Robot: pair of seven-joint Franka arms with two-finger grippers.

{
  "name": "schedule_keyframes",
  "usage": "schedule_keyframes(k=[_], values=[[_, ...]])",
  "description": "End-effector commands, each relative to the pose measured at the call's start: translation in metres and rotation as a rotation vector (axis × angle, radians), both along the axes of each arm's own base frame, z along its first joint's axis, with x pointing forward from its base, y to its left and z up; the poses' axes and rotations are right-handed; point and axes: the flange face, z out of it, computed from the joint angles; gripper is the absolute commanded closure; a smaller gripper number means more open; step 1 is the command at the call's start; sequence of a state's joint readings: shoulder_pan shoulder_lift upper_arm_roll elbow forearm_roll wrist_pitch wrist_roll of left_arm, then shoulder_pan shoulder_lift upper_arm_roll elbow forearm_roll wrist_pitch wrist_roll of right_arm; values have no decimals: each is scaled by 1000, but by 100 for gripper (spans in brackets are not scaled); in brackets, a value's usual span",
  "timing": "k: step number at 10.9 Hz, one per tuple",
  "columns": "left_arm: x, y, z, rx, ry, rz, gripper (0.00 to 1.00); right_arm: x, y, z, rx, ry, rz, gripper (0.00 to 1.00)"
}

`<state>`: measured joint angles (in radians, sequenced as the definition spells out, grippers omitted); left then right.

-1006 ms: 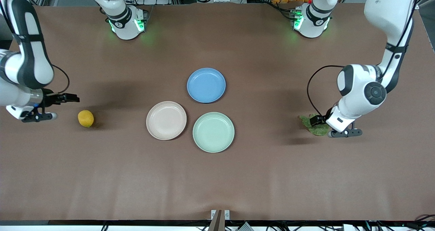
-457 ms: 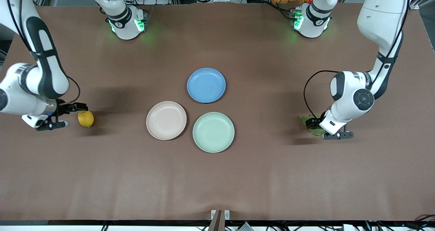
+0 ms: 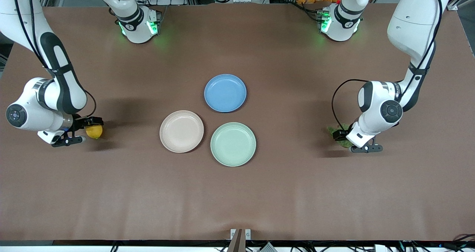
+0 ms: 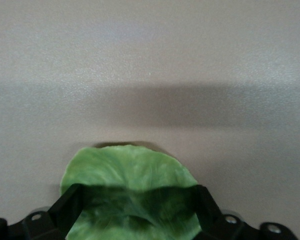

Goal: Place lemon and lettuce in plates
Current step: 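Lower and close the right gripper on the lemon while the left grasps lettuce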

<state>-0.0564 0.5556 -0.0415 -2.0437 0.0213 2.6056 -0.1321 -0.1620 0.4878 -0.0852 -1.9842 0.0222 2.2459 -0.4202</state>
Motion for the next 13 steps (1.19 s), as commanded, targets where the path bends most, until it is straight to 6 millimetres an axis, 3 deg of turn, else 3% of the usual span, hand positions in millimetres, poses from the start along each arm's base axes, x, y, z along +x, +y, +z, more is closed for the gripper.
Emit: schedule_keyframes(k=[1, 2, 4, 6, 7, 8, 9, 13], values=[[3, -2, -2, 17, -17, -37, 39, 3, -10, -6, 0, -6, 17, 0], [5, 1, 0, 23, -18, -35, 69, 3, -10, -7, 3, -5, 13, 0], [6, 1, 0, 44, -19, -69, 98, 5, -7, -9, 4, -2, 20, 0], [11, -1, 8, 68, -16, -103, 100, 7, -2, -14, 4, 1, 25, 0], [17, -4, 17, 81, 8, -115, 100, 7, -4, -15, 5, 2, 23, 28], [22, -12, 28, 90, 32, -124, 100, 7, -3, -15, 6, 3, 22, 70], [28, -17, 38, 93, 37, -127, 100, 8, -1, -14, 9, 2, 14, 87], [39, -43, 84, 91, 40, -131, 100, 8, 8, -11, 31, 28, -41, 90]])
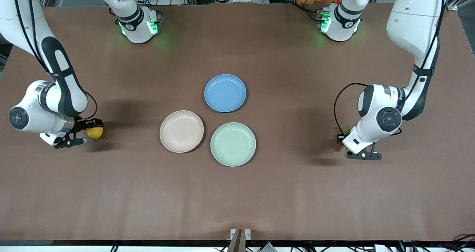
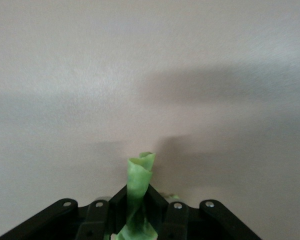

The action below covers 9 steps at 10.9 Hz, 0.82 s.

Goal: Place lemon and lettuce in plates
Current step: 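Carry the lemon to the pink plate while the left gripper carries lettuce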

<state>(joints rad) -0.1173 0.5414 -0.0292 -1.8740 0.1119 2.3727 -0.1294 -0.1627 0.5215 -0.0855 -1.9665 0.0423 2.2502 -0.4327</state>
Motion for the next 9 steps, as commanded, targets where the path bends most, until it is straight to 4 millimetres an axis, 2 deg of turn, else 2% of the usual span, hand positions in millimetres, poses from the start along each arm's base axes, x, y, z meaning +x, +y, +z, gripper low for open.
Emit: schedule_keyframes(k=[1, 3, 4, 7, 9], values=[[4, -25, 43, 3, 8, -13, 100, 9, 26, 9, 11, 49, -68, 90], [10, -59, 69, -16, 7, 32, 100, 13, 53, 25, 21, 65, -144, 88], [12, -76, 79, -37, -7, 81, 100, 13, 60, 31, 68, 77, -183, 87], [1, -125, 83, -77, -2, 163, 100, 17, 89, 49, 101, 84, -260, 87], [-5, -149, 87, -110, 4, 277, 100, 23, 127, 65, 71, 93, -310, 87]])
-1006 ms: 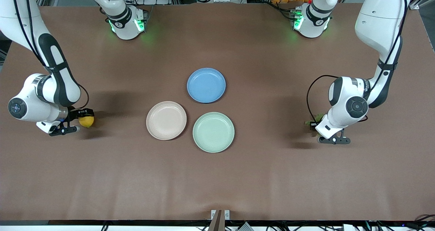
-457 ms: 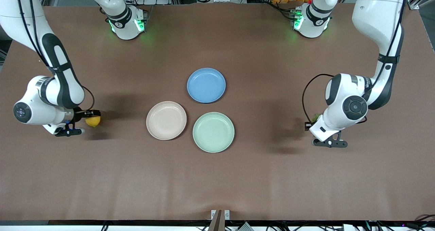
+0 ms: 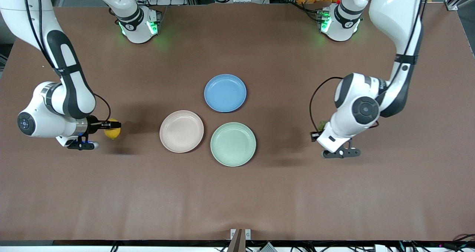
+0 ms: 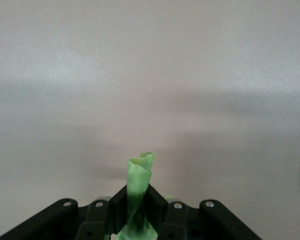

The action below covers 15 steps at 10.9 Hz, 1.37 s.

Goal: Place lemon and lettuce in plates
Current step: 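Carry the lemon to the pink plate while the left gripper carries lettuce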

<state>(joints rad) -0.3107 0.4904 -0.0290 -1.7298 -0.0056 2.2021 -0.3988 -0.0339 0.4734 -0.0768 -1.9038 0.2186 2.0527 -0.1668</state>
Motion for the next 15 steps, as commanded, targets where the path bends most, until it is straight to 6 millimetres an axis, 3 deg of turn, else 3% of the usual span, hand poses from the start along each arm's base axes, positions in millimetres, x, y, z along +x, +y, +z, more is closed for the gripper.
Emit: schedule_keyframes(k=[1, 4, 7, 8, 10, 13, 15], values=[[-6, -34, 13, -60, 17, 152, 100, 5, 47, 27, -22, 14, -101, 86], [-11, -78, 13, -118, 41, 289, 100, 12, 107, 37, -2, 29, -233, 84], [-28, -135, 5, -138, 53, 370, 100, 18, 167, 54, -64, 44, -390, 84], [-39, -158, -7, -138, 53, 371, 100, 14, 191, 55, -87, 55, -435, 84], [-41, -180, -17, -167, 22, 429, 100, 5, 251, 51, -132, 45, -535, 84], [-31, -197, -29, -193, -2, 480, 100, 4, 277, 30, -132, 32, -594, 84], [-36, -209, -40, -206, -13, 487, 100, 10, 295, 23, -129, 37, -658, 84]])
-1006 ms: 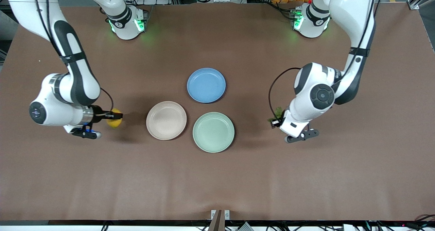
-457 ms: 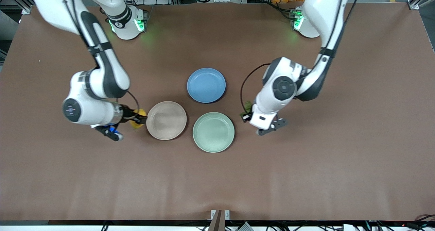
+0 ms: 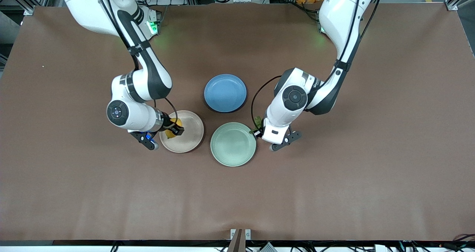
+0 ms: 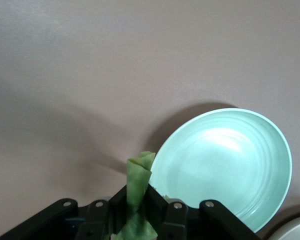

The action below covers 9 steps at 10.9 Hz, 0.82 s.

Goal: Place lemon and lettuce in plates
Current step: 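Carry the lemon to the pink plate while the left gripper carries lettuce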

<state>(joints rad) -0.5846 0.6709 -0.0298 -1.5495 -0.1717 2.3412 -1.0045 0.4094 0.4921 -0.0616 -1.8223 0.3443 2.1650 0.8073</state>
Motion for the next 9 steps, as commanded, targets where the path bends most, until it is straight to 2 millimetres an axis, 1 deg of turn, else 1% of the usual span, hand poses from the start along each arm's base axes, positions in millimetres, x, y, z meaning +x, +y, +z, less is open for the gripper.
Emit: schedule_keyframes(k=[1, 2, 3, 4, 5, 6, 7, 8, 9], values=[[3, -23, -14, -40, -32, 61, 100, 14, 20, -11, 0, 4, -93, 82], [1, -27, -19, -48, -39, 82, 100, 11, 27, -14, -9, 6, -78, 75], [0, -30, -21, -56, -47, 96, 100, 10, 28, -16, -13, 7, -72, 47], [0, -34, -27, -63, -57, 104, 100, 9, 27, -18, -22, 8, -64, 5], [-1, -37, -36, -68, -62, 104, 100, 7, 27, -22, -46, 6, -39, 0], [-3, -41, -42, -71, -67, 101, 100, 6, 27, -24, -68, 4, -17, 0], [-3, -41, -43, -71, -67, 112, 100, 6, 27, -24, -72, 3, -8, 0], [-4, -43, -46, -72, -65, 119, 100, 6, 24, -25, -79, 3, 1, 0], [-7, -46, -47, -71, -63, 125, 100, 8, 14, -27, -104, -2, 48, 0]])
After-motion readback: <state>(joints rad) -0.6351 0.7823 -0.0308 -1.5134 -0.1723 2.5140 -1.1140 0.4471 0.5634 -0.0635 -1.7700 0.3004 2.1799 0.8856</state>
